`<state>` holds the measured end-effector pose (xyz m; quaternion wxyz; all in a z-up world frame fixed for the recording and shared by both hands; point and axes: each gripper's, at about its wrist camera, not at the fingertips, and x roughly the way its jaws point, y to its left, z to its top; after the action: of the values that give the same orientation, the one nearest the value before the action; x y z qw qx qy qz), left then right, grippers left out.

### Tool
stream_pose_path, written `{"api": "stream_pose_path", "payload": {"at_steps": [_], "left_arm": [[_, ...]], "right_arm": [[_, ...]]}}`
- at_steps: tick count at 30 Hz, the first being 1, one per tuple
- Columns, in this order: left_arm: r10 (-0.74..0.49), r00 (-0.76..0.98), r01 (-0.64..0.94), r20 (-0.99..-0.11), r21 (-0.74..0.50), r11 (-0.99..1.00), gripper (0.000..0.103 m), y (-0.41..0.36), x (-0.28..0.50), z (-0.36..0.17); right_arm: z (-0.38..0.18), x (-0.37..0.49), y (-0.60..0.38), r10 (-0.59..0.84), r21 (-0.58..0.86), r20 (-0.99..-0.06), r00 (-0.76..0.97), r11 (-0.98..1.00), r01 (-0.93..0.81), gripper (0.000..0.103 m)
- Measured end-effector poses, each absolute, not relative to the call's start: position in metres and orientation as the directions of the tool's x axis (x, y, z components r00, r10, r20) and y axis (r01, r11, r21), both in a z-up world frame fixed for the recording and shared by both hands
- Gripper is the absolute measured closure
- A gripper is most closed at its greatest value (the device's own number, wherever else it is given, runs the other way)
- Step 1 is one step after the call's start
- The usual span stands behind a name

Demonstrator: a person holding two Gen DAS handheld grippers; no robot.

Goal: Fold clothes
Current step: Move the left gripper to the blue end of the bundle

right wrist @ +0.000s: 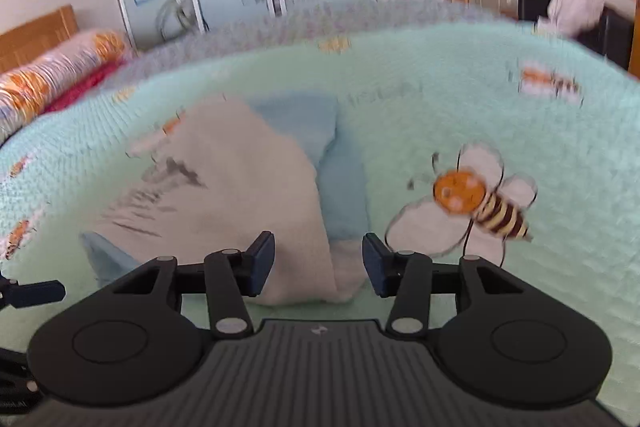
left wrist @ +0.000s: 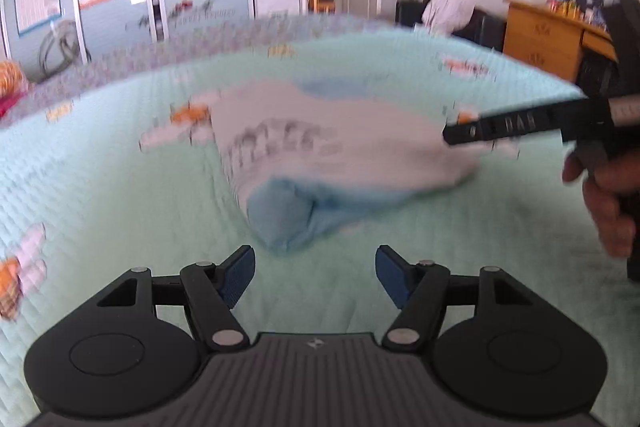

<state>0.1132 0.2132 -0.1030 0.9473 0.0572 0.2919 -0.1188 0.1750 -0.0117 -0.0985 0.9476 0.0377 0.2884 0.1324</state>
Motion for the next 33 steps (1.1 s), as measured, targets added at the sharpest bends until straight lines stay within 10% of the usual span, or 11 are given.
{"api": "stream_pose_path", "payload": {"at_steps": [11, 16, 25, 30, 32, 33], "left_arm": [[-0.203, 0.768, 0.338, -0.608, 0.114, 0.934, 0.033, 0.19, 0.134, -0.115], [-0.222, 0.771, 0.251, -0.596, -0.036, 0.967, 0.033, 0.214, 0.136, -0.115], [-0.413, 0.66, 0.017, -0.628, -0.537, 0.844, 0.032, 0.274, 0.189, -0.133], [-0.472, 0.659, -0.061, -0.586, -0.667, 0.742, 0.015, 0.272, 0.218, -0.14], [-0.477, 0.655, -0.09, -0.586, -0.687, 0.721, 0.031, 0.271, 0.226, -0.141], [-0.47, 0.649, -0.102, -0.598, -0.681, 0.726, 0.063, 0.27, 0.229, -0.141]], "right_arm": [[-0.115, 0.197, -0.034, 0.318, 0.261, -0.58, 0.75, 0.945, -0.198, 0.055], [-0.097, 0.198, -0.048, 0.355, 0.303, -0.505, 0.786, 0.926, -0.224, 0.044], [-0.158, 0.211, -0.109, 0.549, 0.796, -0.444, 0.708, 0.604, 0.031, 0.038], [-0.159, 0.237, -0.089, 0.6, 0.835, -0.415, 0.684, 0.55, 0.024, 0.025], [-0.16, 0.251, -0.077, 0.604, 0.834, -0.423, 0.676, 0.551, 0.03, 0.026], [-0.161, 0.254, -0.072, 0.612, 0.838, -0.428, 0.665, 0.545, 0.037, 0.039]]}}
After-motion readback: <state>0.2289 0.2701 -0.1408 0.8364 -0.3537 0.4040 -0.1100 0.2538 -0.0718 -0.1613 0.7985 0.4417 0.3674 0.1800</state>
